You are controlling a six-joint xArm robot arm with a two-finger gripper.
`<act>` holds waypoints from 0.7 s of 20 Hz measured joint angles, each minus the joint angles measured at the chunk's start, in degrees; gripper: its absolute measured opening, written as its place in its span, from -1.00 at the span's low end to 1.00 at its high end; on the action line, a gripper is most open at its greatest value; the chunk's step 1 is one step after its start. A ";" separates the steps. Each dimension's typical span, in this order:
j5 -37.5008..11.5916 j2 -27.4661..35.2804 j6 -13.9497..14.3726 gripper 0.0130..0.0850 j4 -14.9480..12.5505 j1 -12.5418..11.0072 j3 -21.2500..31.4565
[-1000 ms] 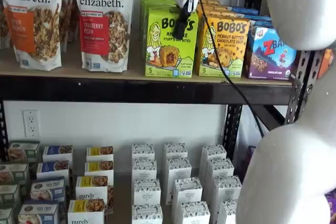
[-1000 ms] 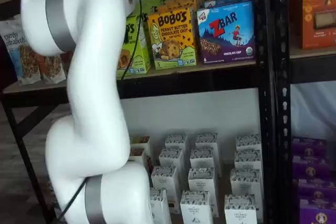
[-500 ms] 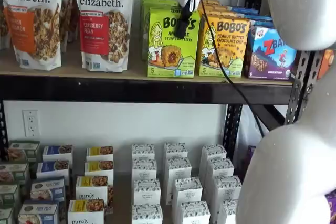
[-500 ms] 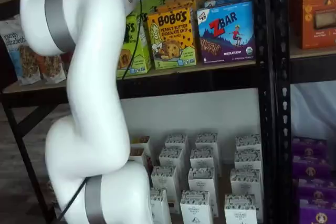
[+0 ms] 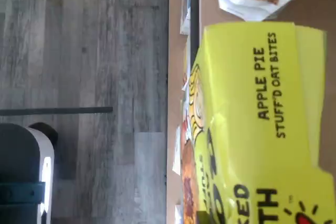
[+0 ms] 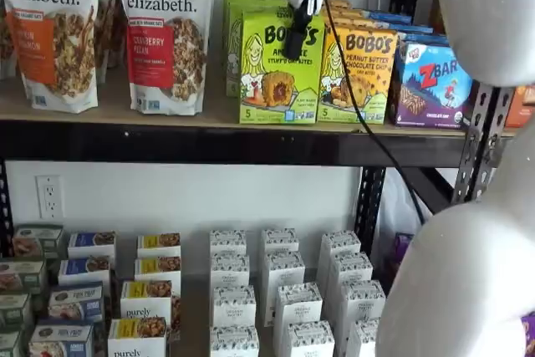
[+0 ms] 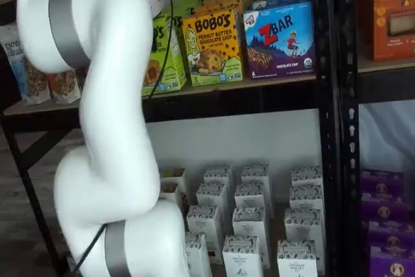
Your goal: Pick the green box on the top shelf, the fourth from the left
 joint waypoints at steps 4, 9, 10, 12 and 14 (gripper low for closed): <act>1.14 -1.84 0.18 -0.67 0.11 0.00 0.91; 3.26 -3.88 0.40 -0.67 -0.12 0.07 1.68; 3.82 -4.30 0.44 -0.67 -0.30 0.11 1.86; 5.00 -5.74 0.50 -0.67 -0.88 0.21 2.88; 5.45 -6.57 0.50 -0.67 -1.25 0.27 3.63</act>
